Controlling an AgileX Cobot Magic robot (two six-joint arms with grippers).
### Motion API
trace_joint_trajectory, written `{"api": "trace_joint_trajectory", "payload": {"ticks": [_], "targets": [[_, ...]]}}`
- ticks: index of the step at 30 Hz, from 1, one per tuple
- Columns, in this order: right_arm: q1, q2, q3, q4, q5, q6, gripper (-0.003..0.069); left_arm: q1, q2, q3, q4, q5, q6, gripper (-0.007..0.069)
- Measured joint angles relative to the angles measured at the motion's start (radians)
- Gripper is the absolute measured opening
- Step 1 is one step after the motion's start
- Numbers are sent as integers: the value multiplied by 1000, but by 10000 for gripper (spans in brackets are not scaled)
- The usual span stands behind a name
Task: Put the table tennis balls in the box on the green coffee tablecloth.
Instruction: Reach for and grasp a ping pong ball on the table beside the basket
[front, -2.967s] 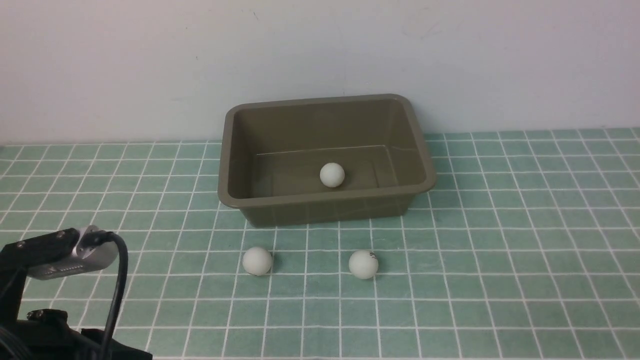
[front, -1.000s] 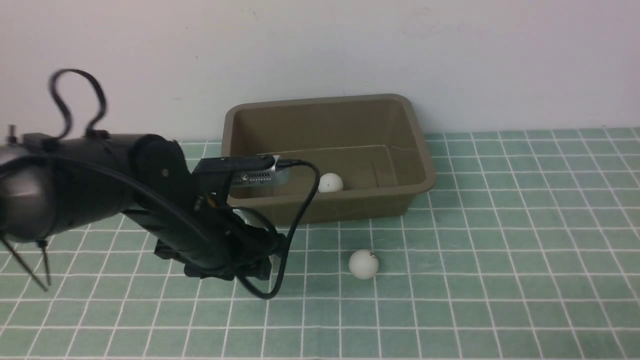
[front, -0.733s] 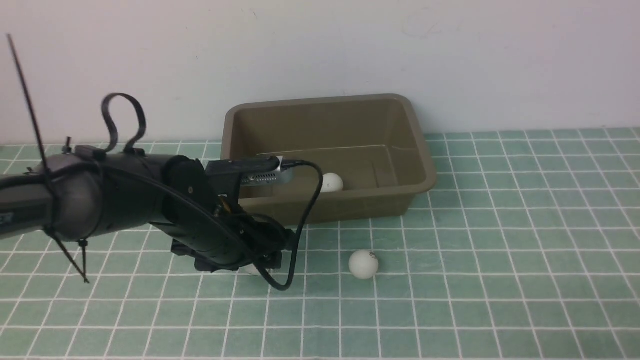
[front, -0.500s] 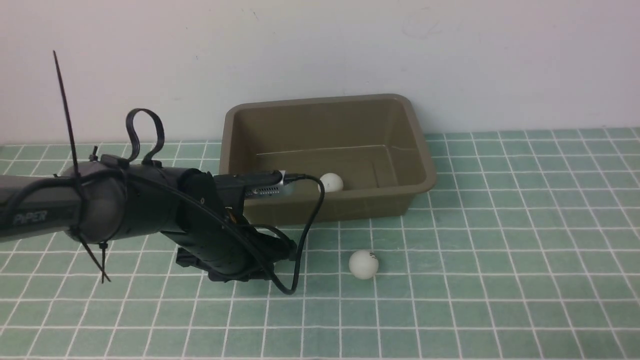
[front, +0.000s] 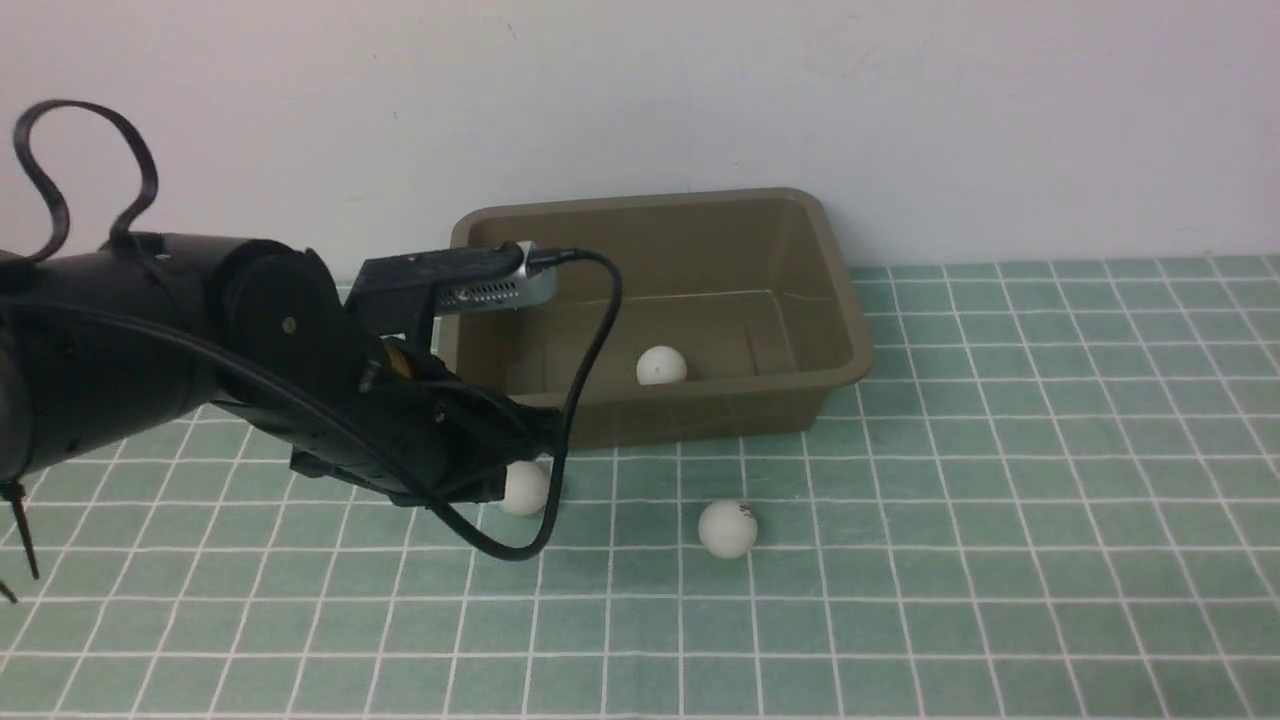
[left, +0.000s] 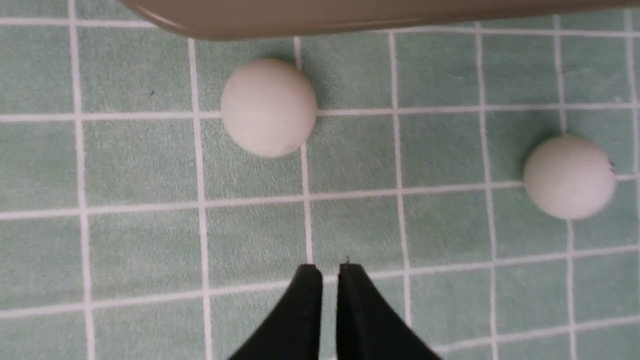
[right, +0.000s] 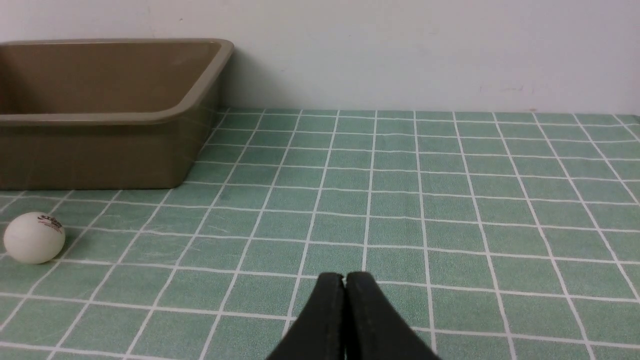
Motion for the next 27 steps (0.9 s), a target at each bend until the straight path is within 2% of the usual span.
{"api": "trace_joint_trajectory", "payload": {"ticks": [3,9,14,18,27], "targets": [[0,0,0,0,0,0,-18,0,51,0,0,-46,-9,64],[0,0,0,0,1,0,-18,0,158,0,0,-211,-35,302],[0,0,0,1,1,0,-18,15,228,0,0,-251,-55,426],[0,0,0,1,1,0,-18,23,268,0,0,-283,-64,459],[0,0,0,1,1,0,-18,23,302,0,-1,-383,-87,461]]}}
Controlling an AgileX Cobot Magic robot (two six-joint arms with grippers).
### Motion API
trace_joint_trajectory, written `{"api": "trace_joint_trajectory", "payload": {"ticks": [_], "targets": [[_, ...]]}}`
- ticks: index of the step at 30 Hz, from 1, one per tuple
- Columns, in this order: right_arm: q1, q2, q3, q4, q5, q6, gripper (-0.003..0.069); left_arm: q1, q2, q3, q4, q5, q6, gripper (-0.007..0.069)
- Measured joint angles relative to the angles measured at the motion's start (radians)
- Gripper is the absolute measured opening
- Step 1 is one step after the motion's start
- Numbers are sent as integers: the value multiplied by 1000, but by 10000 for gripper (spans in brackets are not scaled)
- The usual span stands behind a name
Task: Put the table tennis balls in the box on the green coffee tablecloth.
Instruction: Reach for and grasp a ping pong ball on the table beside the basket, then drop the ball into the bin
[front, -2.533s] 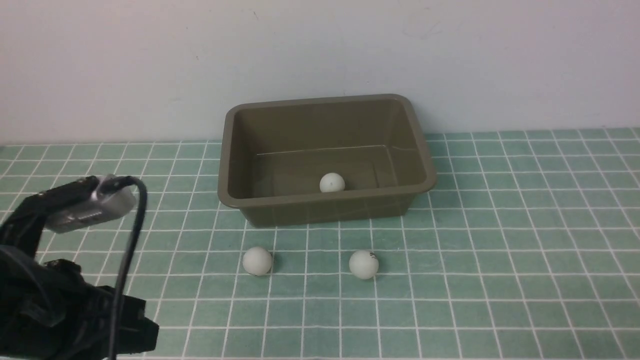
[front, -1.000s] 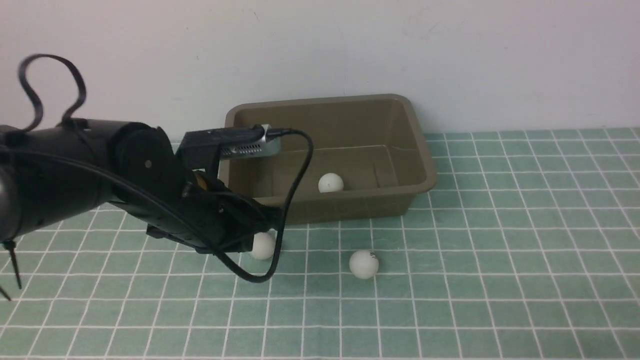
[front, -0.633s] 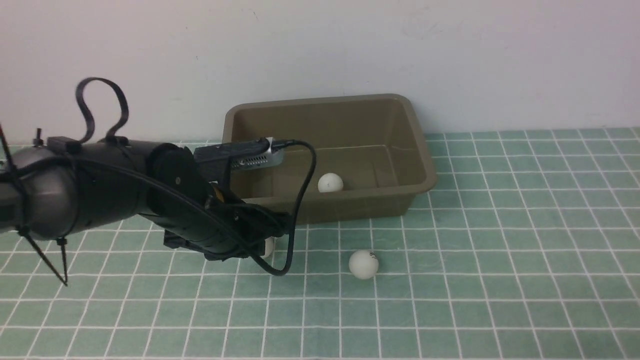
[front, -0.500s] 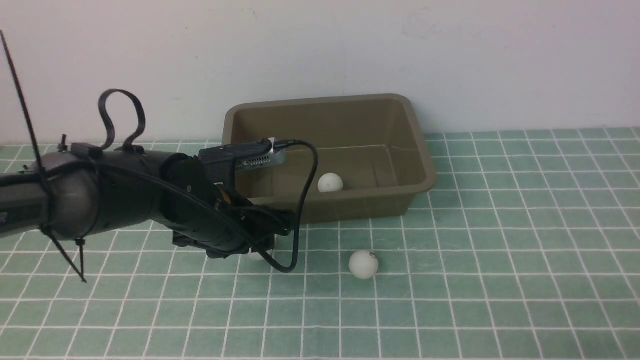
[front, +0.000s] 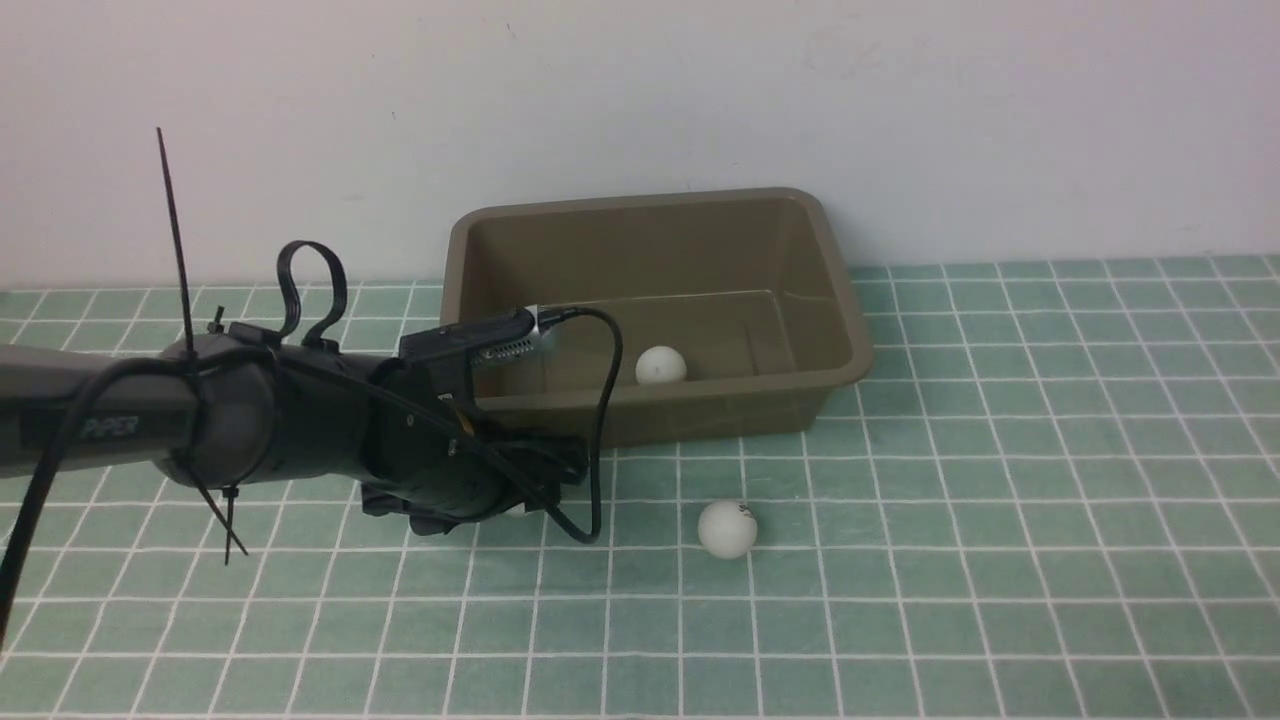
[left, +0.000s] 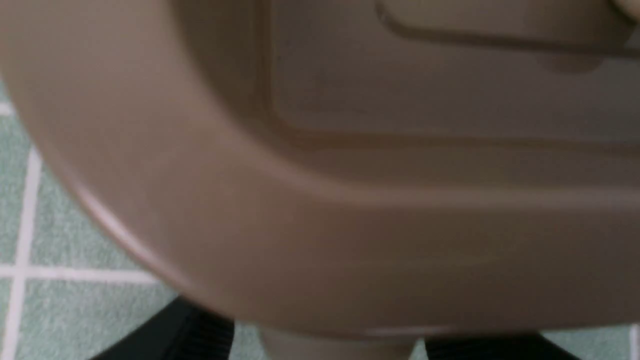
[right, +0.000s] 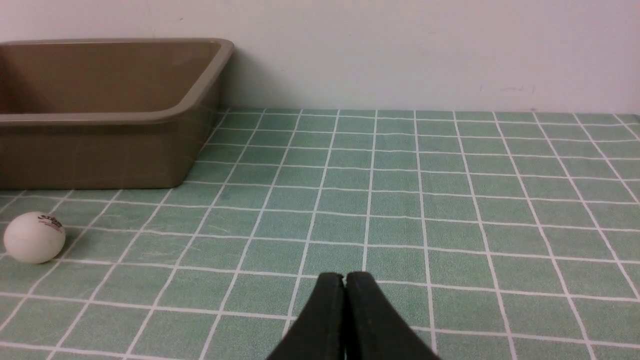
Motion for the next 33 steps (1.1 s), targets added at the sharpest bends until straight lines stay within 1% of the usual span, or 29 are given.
{"api": "trace_joint_trajectory", "payload": {"ticks": [4,6,7,9,10,12,15,19,22,25,31,32,33], "targets": [[0,0,0,0,0,0,-18,0,0,0,0,-28,-2,460],[0,0,0,0,0,0,-18,0,1,0,0,-40,-2,446],[0,0,0,0,0,0,-18,0,2,0,0,-44,-2,434],[0,0,0,0,0,0,-18,0,9,-1,0,-45,-2,353],[0,0,0,0,0,0,-18,0,9,-3,0,-29,-2,352],[0,0,0,0,0,0,-18,0,-3,-7,0,19,1,353],[0,0,0,0,0,0,-18,0,-70,-2,2,173,9,353],[0,0,0,0,0,0,-18,0,-232,-30,5,314,21,353],[0,0,0,0,1,0,-18,1,-271,-140,5,416,41,353],[0,0,0,0,1,0,-18,1,-241,-237,4,469,60,353],[0,0,0,0,2,0,-18,1,-95,-457,-5,537,106,353],[0,0,0,0,2,0,-18,1,7,-552,-11,553,117,353],[0,0,0,0,2,0,-18,1,58,-628,-13,563,124,353]]}}
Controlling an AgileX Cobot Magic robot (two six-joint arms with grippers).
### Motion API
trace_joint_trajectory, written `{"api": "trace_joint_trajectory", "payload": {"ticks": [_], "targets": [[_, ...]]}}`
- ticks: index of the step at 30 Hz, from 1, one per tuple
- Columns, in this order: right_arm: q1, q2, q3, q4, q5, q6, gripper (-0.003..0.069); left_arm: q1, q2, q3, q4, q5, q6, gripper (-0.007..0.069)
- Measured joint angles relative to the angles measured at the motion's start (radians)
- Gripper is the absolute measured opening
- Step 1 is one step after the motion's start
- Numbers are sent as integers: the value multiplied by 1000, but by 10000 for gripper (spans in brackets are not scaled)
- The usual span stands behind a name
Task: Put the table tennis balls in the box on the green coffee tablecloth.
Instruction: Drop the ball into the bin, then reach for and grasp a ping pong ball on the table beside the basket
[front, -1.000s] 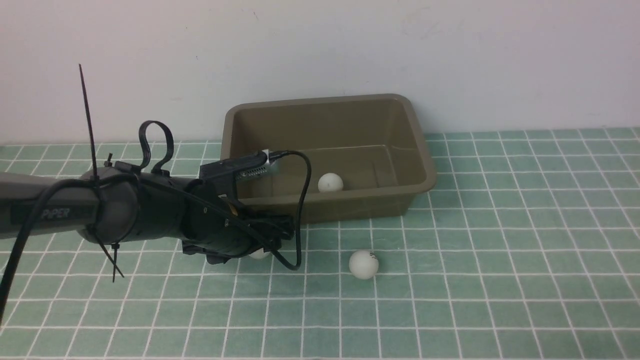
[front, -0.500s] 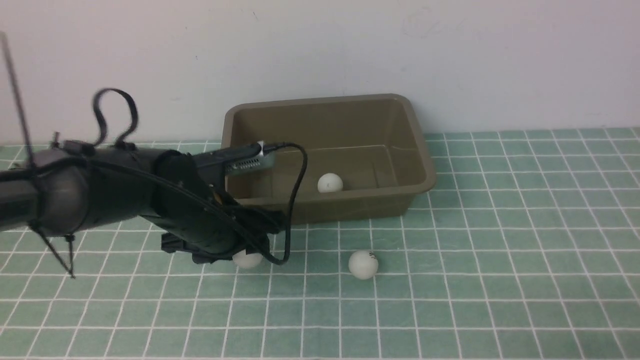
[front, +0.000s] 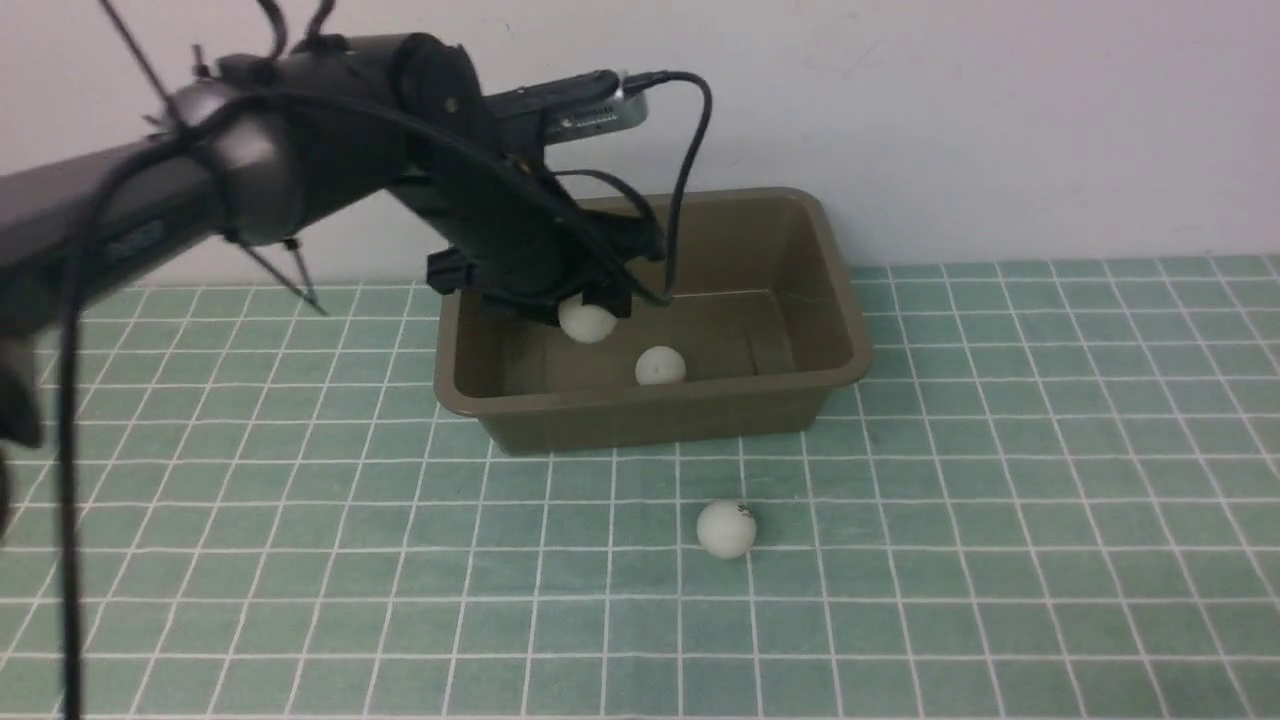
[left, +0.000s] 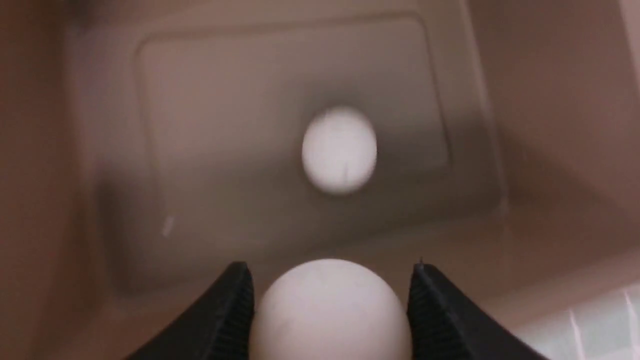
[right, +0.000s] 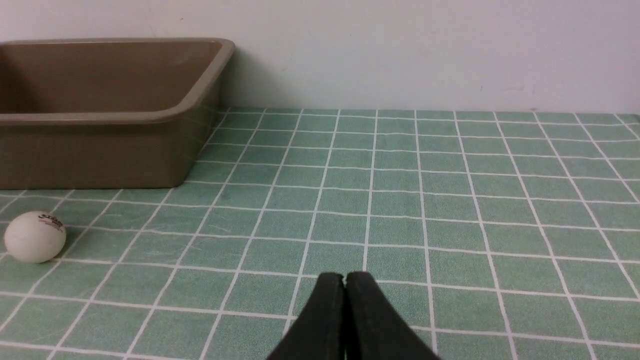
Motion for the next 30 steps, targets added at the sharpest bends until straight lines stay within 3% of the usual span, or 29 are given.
{"api": "trace_joint_trajectory", "payload": {"ticks": [8,13,16,21,23,24,27,30], "targets": [[0,0,0,0,0,0,-18,0,247,-244,5,60,55,360],[0,0,0,0,0,0,-18,0,280,-261,-11,65,67,452],[0,0,0,0,0,0,-18,0,241,-261,-9,97,68,467],[0,0,0,0,0,0,-18,0,108,-261,7,203,86,311],[0,0,0,0,0,0,-18,-19,-13,-258,23,310,116,85],[0,0,0,0,0,0,-18,-34,-47,-246,26,342,122,46],[0,0,0,0,0,0,-18,-97,-116,-152,29,404,129,1],[0,0,-1,0,0,0,-18,-190,-129,10,28,355,87,-4]]}}
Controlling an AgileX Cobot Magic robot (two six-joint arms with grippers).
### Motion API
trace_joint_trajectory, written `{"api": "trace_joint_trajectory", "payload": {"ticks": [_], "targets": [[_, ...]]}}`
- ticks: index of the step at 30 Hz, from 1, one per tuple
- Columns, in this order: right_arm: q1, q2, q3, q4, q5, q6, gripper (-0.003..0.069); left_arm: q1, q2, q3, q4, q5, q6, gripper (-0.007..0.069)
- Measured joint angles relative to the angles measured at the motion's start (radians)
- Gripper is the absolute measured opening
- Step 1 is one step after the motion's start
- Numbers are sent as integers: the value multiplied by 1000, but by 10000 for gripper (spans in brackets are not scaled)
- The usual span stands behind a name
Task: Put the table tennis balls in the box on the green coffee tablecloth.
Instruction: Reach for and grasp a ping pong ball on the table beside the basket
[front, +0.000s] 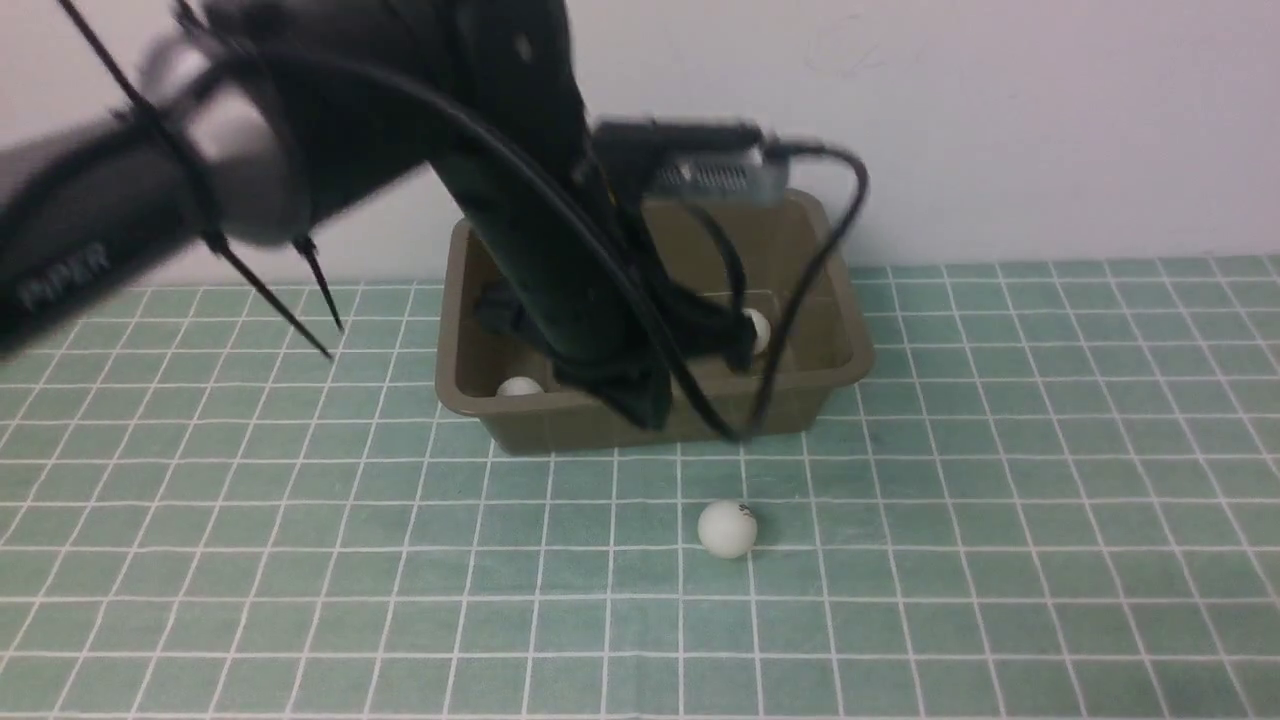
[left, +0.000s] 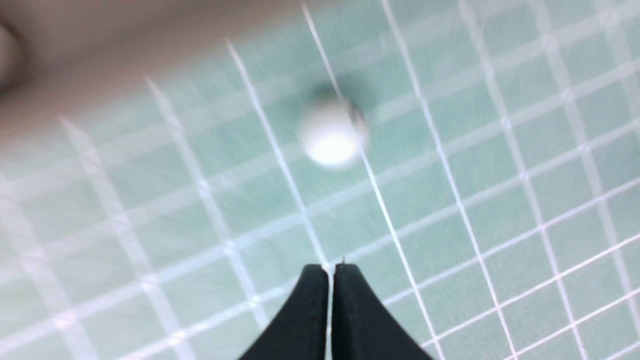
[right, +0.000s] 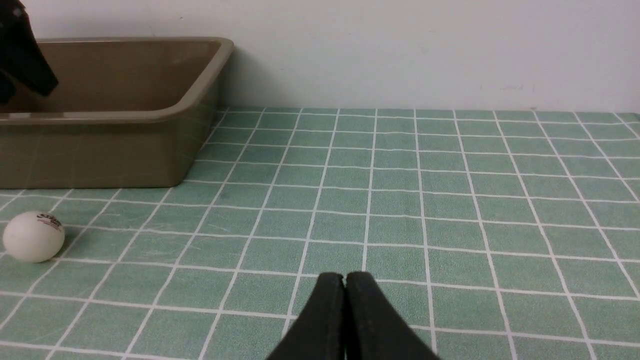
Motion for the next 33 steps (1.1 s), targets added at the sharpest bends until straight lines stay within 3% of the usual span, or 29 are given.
{"api": "trace_joint_trajectory", "payload": {"ticks": [3,6,14,18,21,25,33], "targets": [[0,0,0,0,0,0,-18,-52,18,96,0,-83,-49,0],[0,0,0,0,0,0,-18,-100,63,154,0,-207,-109,64],[0,0,0,0,0,0,-18,-107,191,154,19,-390,-132,398],[0,0,0,0,0,0,-18,-107,242,154,36,-446,-132,491],[0,0,0,0,0,0,-18,-107,255,154,49,-468,-134,482],[0,0,0,0,0,0,-18,-107,261,154,59,-476,-134,330],[0,0,0,0,1,0,-18,-98,107,125,76,-352,-156,342]]}}
